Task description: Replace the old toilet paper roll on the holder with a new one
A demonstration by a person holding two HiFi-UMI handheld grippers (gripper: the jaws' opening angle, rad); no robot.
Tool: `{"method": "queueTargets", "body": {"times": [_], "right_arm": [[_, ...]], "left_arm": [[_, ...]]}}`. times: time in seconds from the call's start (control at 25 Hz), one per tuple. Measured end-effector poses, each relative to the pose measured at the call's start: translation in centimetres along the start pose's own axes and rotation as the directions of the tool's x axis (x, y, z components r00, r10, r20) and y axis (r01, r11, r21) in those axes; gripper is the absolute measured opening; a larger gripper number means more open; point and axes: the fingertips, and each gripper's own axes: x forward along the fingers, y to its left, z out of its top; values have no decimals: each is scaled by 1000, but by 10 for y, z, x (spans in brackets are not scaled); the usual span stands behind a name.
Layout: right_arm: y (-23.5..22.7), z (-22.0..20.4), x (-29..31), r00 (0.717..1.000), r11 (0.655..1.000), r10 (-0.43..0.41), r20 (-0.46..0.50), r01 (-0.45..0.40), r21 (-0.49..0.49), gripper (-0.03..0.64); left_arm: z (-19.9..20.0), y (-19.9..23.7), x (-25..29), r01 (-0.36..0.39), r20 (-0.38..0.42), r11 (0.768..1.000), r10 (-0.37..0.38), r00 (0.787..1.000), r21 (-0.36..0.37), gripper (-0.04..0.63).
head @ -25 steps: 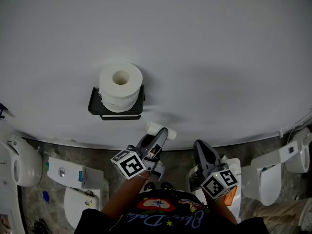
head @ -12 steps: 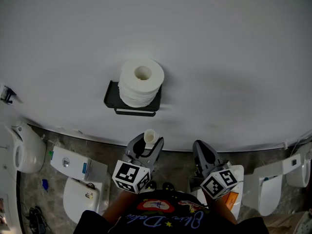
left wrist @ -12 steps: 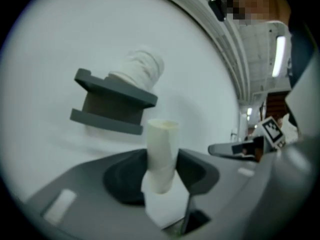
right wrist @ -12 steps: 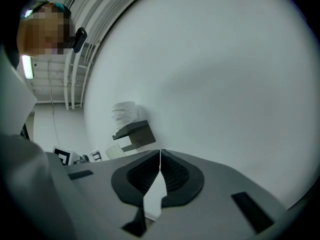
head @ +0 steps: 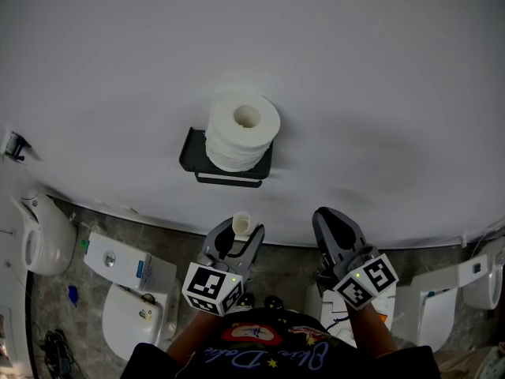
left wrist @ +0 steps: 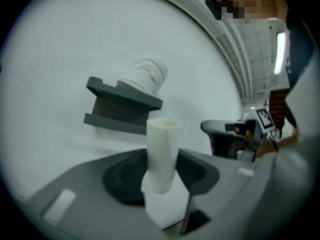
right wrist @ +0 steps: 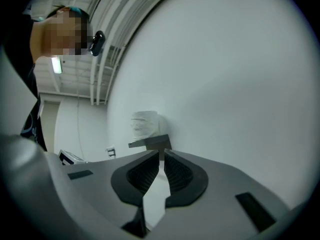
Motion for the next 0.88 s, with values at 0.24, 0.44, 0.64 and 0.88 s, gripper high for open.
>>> {"method": "queueTargets", "body": {"times": [0.24,0.44,0.64,0.88], "right_arm": [[57,89,45,957,901,291,2,-273,-338,15],[107,119,81,878,720,423,-224,-475,-506,112],[123,100,122,814,536,333,-475,-578,-615,166],[117,78,148,775,476,273,-571,-624,-619,196]], "left_arm": [[0,11,-8,-26,0,1000,26,1000,-12,176],[1,22,-19,-55,6,997,55,998,-47,178],[1,37,-33,-104,20,992,105,994,-72,179],[-3,61,-54,-185,36,972,191,981,-143,179]]}}
